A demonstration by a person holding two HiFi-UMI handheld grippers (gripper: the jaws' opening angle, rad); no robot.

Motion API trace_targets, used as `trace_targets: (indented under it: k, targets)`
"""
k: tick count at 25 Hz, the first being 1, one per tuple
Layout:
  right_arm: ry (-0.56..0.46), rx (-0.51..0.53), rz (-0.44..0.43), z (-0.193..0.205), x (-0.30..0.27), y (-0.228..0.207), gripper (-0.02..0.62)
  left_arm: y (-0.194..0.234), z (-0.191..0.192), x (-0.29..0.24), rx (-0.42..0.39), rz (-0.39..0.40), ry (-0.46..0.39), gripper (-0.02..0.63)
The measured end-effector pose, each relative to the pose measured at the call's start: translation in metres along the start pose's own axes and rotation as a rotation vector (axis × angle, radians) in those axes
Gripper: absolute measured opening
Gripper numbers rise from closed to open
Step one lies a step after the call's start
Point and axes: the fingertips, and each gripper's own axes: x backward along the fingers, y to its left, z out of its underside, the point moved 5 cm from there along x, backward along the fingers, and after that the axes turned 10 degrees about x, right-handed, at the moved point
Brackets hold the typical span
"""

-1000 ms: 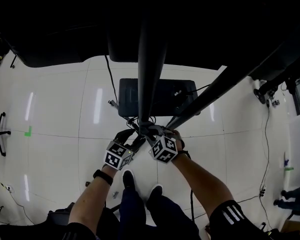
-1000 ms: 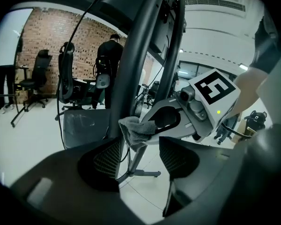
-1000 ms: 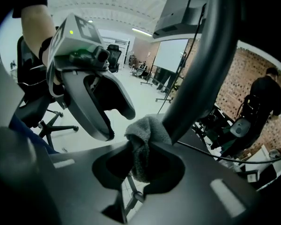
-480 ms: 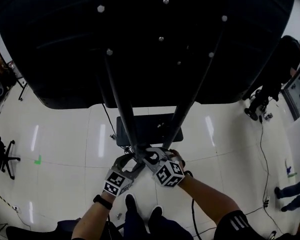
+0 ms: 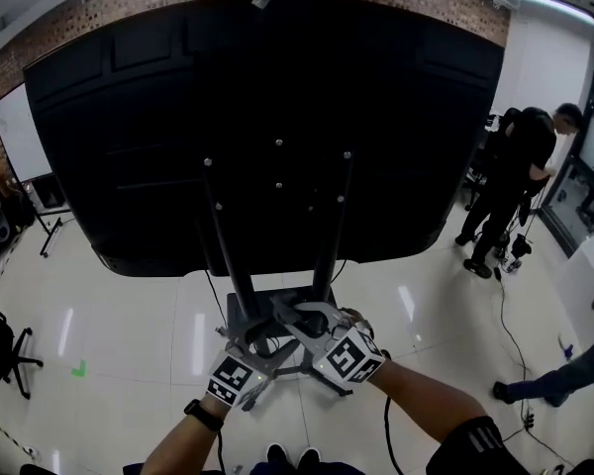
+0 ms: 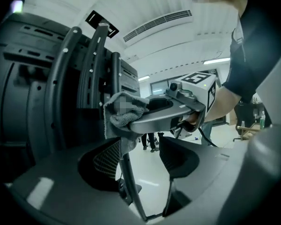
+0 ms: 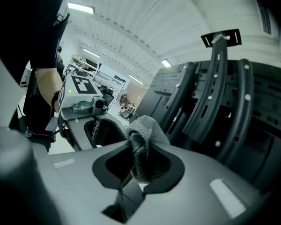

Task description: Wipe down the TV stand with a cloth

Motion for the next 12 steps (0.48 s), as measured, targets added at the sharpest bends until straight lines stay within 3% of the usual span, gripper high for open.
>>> trace_targets:
  k: [4,12]
  targets:
    - [-0.047,-0.002,0.084,-0.038,0.026,-0.034,0.052,-0.009,-0.046,0.004,-0.104,0.043,-0.032,0.279]
    - [-0.065,-0.033,0.22,-0.094,0.064,-0.1,0.052,-0.01,-0.115,0.026,-0.18,0.104,-0.115,0.279]
